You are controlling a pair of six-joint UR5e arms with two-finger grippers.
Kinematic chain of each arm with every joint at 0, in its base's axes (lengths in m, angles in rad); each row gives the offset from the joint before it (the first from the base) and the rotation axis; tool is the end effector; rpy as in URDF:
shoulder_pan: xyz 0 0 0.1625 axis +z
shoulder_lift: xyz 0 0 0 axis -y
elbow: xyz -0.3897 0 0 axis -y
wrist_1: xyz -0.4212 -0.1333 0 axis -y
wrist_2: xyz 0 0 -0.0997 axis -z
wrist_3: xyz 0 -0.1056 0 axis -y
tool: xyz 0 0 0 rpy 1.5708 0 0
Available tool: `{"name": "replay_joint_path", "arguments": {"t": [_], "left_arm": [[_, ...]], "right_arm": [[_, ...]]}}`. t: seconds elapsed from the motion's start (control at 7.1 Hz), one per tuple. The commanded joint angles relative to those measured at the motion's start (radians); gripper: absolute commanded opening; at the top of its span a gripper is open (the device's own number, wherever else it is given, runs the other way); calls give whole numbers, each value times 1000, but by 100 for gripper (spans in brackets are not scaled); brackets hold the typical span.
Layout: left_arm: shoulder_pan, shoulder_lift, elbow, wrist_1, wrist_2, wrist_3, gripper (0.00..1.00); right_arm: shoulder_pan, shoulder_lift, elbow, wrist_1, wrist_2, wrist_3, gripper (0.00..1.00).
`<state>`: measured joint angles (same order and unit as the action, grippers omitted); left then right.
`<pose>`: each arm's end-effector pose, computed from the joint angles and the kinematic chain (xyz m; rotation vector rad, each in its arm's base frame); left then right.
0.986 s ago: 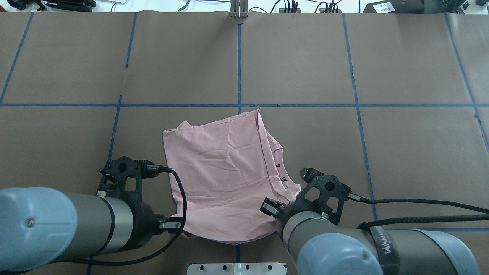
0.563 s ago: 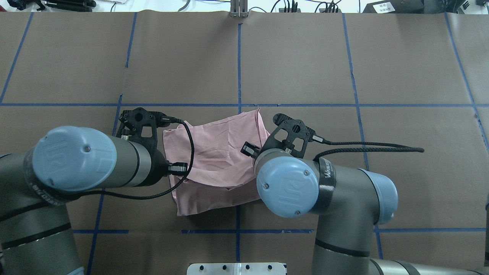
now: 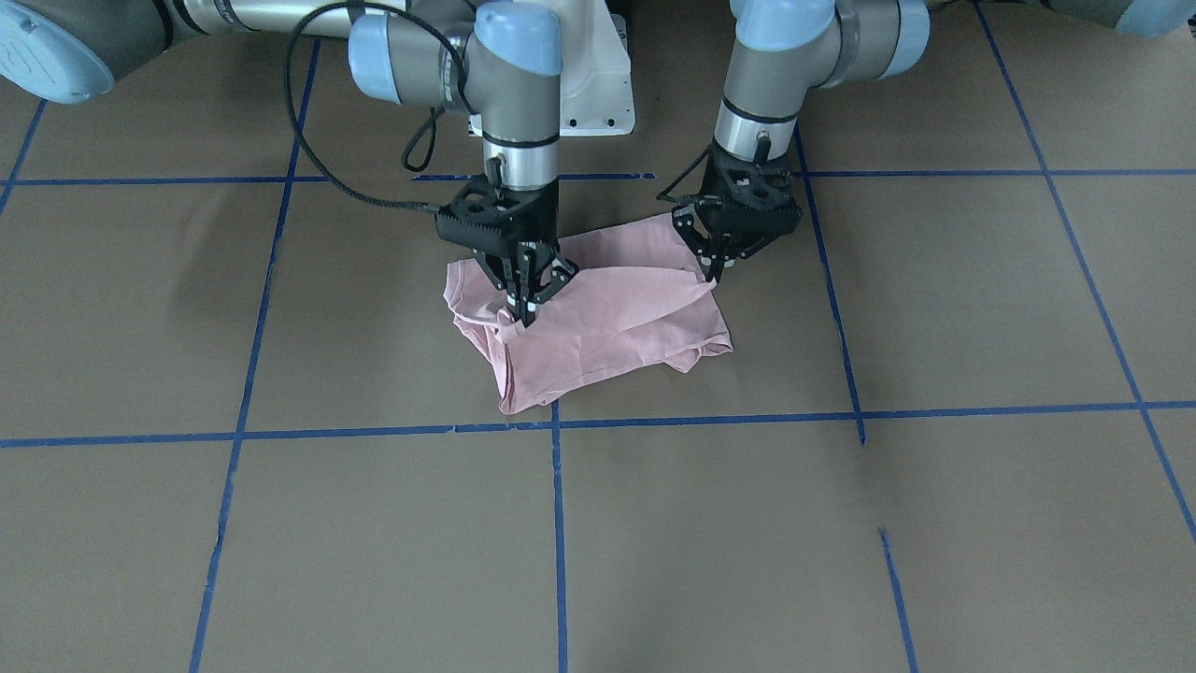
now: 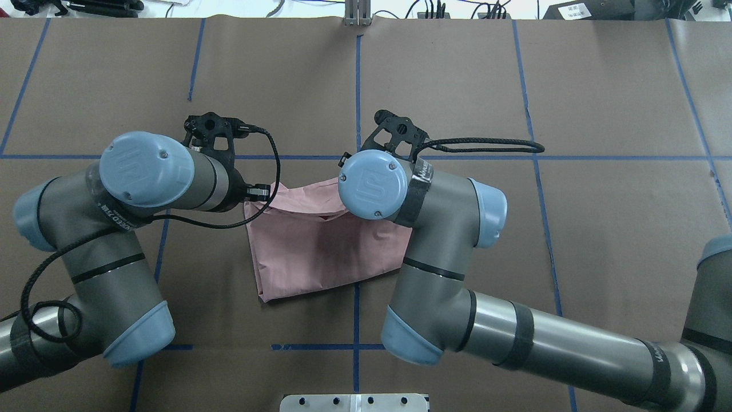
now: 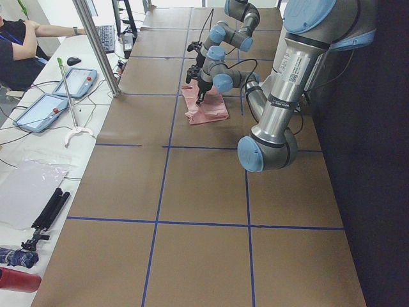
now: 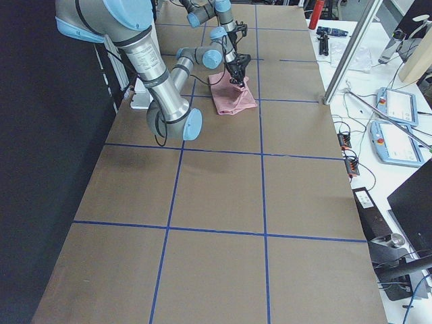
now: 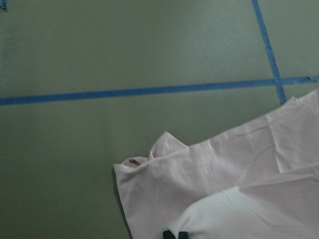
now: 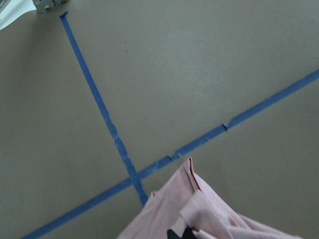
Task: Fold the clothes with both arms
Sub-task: 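Lay the folded edge down and open both grippers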
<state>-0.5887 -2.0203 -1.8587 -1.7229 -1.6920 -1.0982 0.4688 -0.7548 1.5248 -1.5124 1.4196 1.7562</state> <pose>0.4531 -0.4475 0.2189 0.3521 0.8235 -0.0543 -0.5843 -0.4632 0.1334 0.2631 -0.8149 0.6773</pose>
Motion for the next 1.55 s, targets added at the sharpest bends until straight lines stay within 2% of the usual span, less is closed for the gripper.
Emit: {"name": "replay_joint_path", "arguments": {"t": [0.0, 0.14, 0.28, 0.42, 0.56, 0.99, 1.27, 1.41], "left_arm": [[-109, -24, 224, -191, -1, 158, 84], [-144, -24, 242, -234, -6, 225, 100], [-152, -24, 237, -237, -73, 259, 100], [-152, -23, 222, -234, -104, 262, 100], [-152, -17, 192, -231, -106, 262, 100], [-155, -11, 154, -222, -106, 262, 100], [-166, -11, 142, -221, -106, 268, 100], [-180, 29, 112, -218, -107, 337, 100]], "right_arm": [[117, 139, -344, 185, 88, -152, 97], [152, 162, -365, 186, 111, -182, 100], [186, 172, -365, 183, 183, -219, 100], [194, 175, -365, 178, 196, -245, 100], [205, 175, -361, 173, 234, -254, 100], [209, 172, -351, 146, 266, -259, 100], [252, 140, -264, 30, 343, -418, 100], [287, 58, -164, -3, 392, -485, 100]]}}
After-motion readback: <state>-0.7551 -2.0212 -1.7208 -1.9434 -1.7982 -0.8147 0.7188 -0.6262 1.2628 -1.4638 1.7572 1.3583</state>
